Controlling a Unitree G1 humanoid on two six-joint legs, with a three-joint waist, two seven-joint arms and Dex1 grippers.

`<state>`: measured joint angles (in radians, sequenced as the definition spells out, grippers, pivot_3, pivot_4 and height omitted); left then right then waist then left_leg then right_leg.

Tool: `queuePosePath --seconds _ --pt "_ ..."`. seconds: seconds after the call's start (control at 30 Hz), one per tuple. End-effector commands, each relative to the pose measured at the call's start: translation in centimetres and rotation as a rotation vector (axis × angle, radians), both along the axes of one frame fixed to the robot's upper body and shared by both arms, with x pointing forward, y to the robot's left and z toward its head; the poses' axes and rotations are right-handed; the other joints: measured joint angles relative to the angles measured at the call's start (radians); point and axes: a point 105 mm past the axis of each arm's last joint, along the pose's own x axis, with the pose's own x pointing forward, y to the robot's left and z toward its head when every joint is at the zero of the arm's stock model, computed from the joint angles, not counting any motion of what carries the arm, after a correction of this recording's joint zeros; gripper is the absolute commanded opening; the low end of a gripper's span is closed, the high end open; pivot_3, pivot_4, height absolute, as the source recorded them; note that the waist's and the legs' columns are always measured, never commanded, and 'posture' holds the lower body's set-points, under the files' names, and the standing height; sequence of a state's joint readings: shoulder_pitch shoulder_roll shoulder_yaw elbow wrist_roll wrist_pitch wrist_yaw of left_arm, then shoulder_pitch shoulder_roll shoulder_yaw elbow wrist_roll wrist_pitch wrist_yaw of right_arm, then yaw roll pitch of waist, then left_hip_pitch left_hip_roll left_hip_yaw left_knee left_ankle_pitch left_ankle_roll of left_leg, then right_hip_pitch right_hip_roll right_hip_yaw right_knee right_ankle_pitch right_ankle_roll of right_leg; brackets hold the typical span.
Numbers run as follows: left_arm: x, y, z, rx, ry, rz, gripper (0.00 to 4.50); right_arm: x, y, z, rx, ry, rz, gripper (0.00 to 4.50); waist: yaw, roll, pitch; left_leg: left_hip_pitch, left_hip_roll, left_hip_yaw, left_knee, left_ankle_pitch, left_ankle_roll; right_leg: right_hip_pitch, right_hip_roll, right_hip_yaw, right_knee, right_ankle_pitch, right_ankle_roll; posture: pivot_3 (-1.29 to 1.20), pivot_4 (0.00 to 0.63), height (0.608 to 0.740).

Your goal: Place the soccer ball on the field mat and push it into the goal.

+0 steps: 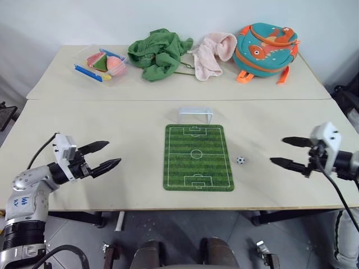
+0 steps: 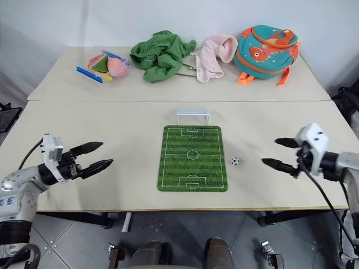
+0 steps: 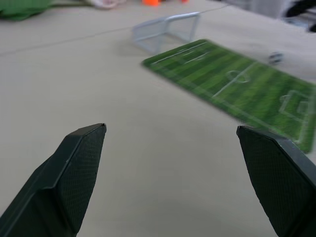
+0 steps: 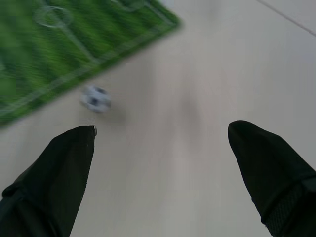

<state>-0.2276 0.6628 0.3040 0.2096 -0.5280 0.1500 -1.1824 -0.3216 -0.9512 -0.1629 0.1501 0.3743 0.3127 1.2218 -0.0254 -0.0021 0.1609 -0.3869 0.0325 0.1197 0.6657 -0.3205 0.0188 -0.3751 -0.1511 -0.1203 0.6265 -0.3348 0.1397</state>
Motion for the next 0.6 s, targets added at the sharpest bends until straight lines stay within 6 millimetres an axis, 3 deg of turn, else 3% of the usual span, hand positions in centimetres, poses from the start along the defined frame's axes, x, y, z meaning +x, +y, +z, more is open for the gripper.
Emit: queuePosePath --seconds 0.03,0.27,0.6 --pt "-1.1 -1.3 0.8 -0.014 -0.071 -0.105 4.50 0.3 1.9 0.2 -0.052 0.009 0.123 4.48 0.000 0.000 0.000 0.000 0.000 0.000 0.000 0.000 0.000 0.000 0.000 0.000 0.000 0.000 0.000 0.00 0.150 0.740" --pt "-2.4 -2.3 -0.4 -0.028 -0.060 -0.122 4.50 2.7 4.5 -2.4 -0.127 0.053 0.233 4.48 -0.002 -0.001 0.001 0.000 0.000 0.000 0.001 0.000 0.000 0.000 0.000 0.000 0.000 0.000 0.000 0.00 0.150 0.740" --pt "-3.7 -2.0 -0.9 -0.028 -0.047 -0.065 4.50 3.6 5.1 -4.4 -0.159 0.104 0.282 4.48 -0.002 -0.002 0.001 -0.001 0.002 -0.002 0.002 0.000 0.000 0.000 0.000 -0.001 0.001 0.000 0.000 0.00 0.150 0.740"
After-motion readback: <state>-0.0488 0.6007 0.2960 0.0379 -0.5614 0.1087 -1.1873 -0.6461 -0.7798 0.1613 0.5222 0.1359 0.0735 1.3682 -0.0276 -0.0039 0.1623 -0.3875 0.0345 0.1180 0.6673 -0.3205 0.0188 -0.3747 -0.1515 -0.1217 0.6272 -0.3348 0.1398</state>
